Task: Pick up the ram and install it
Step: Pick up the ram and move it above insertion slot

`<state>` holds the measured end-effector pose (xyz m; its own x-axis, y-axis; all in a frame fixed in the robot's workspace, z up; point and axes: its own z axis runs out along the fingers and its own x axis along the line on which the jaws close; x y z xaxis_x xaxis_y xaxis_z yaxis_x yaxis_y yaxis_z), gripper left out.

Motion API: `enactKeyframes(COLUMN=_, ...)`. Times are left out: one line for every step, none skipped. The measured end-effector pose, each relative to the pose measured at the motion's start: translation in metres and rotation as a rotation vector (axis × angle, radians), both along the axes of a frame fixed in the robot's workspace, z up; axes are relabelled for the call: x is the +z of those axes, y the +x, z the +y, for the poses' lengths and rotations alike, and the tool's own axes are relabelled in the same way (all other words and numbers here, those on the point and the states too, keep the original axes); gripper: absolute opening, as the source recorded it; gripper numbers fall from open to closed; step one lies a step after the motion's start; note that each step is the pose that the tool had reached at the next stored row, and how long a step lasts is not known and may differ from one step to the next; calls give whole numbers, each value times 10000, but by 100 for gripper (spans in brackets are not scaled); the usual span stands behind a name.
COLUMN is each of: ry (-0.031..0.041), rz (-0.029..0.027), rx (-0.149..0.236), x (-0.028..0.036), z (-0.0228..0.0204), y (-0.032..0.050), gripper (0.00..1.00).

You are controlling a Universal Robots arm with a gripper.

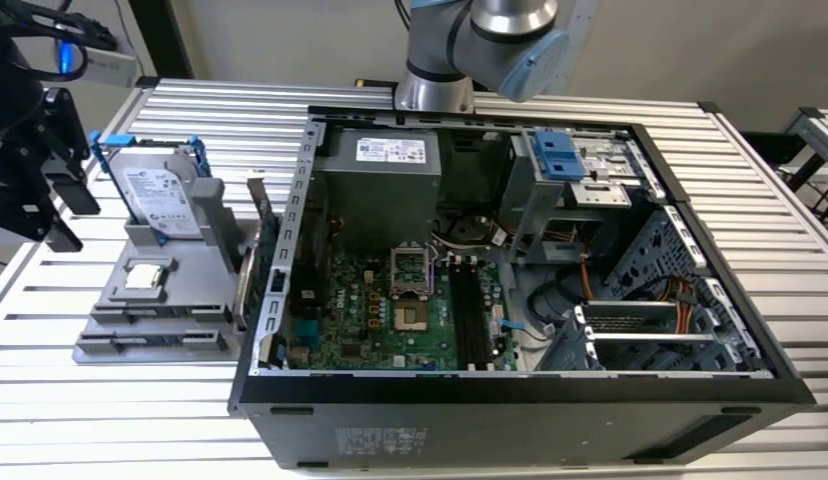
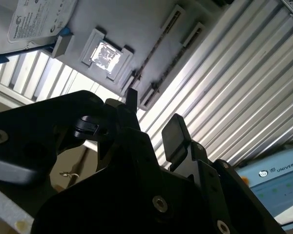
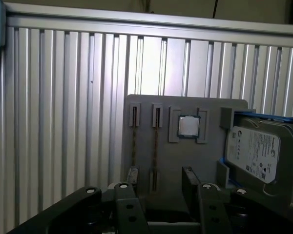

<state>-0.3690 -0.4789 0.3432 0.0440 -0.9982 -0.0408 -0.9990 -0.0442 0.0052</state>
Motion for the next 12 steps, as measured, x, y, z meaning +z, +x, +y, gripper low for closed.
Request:
enactKeyframes(ry=0, rz=0, rx=-1, x=-8, z=0, y=0, gripper=100)
enactKeyframes(ry=1, rz=-1, rx=-3, x=-16, z=0, y=0, gripper=100)
enactKeyframes(ry=1, rz=-1, rx=-4, x=-24, z=0, y=0, gripper=100)
enactKeyframes(ry=0, rz=0, rx=-5, x=-34, z=0, y=0, gripper=100)
enactKeyframes(ry=0, rz=0, rx=-6, x=-45, z=0, y=0, gripper=100)
enactKeyframes(ry=0, rz=0, rx=-6, x=-59, z=0, y=0, gripper=100)
enactKeyframes(ry=0, rz=0, rx=-6, x=-72, z=0, y=0, gripper=100)
enactKeyframes(ry=0, rz=-1, rx=-7, x=-85, z=0, y=0, gripper=100)
enactKeyframes(ry=0, rz=0, rx=-7, x=-97, z=0, y=0, gripper=100)
enactKeyframes(ry=0, rz=-1, rx=-8, x=-111, z=0, y=0, gripper=100)
enactKeyframes(ry=0, rz=-1, rx=-11, x=-126, z=0, y=0, gripper=100)
enactKeyframes(ry=1, rz=-1, rx=-14, x=-142, z=0, y=0, gripper=100)
